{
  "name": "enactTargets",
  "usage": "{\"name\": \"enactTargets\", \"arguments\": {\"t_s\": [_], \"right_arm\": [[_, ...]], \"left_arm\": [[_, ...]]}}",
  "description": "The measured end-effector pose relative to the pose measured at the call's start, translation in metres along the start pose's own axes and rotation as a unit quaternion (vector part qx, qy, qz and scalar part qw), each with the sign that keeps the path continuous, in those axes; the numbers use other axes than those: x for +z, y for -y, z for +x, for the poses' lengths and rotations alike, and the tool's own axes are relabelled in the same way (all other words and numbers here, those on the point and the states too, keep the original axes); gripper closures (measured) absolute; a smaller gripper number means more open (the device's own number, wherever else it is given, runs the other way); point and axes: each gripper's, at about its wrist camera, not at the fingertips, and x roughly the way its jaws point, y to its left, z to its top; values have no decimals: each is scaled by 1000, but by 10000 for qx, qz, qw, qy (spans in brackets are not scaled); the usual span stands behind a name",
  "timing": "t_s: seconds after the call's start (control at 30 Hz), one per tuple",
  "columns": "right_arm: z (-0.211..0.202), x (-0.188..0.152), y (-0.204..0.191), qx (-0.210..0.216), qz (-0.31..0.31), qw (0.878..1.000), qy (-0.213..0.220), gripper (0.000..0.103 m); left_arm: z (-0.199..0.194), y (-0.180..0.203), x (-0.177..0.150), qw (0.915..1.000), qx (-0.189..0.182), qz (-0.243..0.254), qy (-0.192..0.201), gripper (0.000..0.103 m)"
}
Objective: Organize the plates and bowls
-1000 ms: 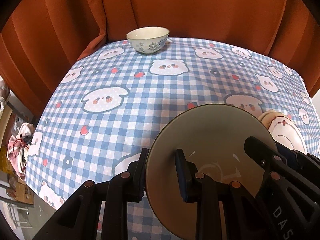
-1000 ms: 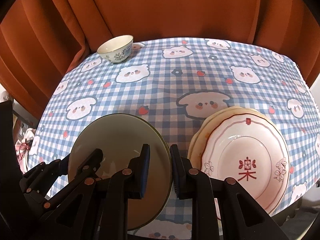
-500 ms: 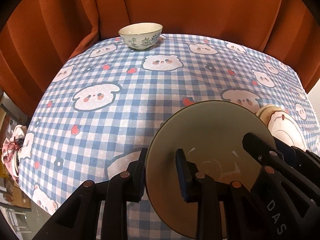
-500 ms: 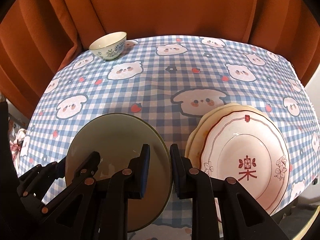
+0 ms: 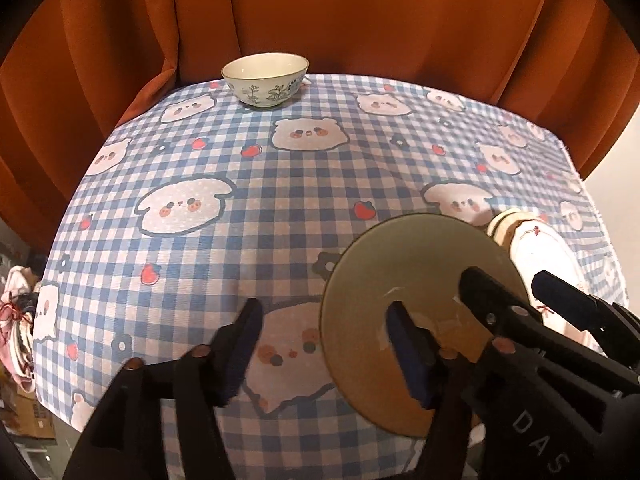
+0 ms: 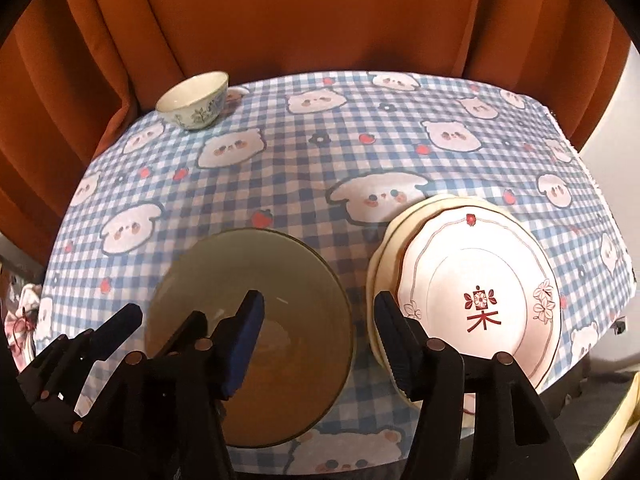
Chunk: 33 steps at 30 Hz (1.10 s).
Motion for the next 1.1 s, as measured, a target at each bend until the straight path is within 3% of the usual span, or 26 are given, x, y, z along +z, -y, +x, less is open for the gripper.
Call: {"name": "enactTargets", "arguments": {"t_s": [0.17, 0.63, 1.1], "right_arm": [[-16, 4, -19, 15, -14, 9999, 127, 33], [-33, 24, -86, 193, -175, 9991, 347, 26], [-32, 83, -121, 338, -403, 9962, 687, 24]], "left_arm": [[-14, -17, 9, 9999, -23, 55, 94, 29], [-39, -73, 34, 9985, 205, 236, 454, 27], [-38, -95, 93, 9954, 459, -92, 835, 27]]}}
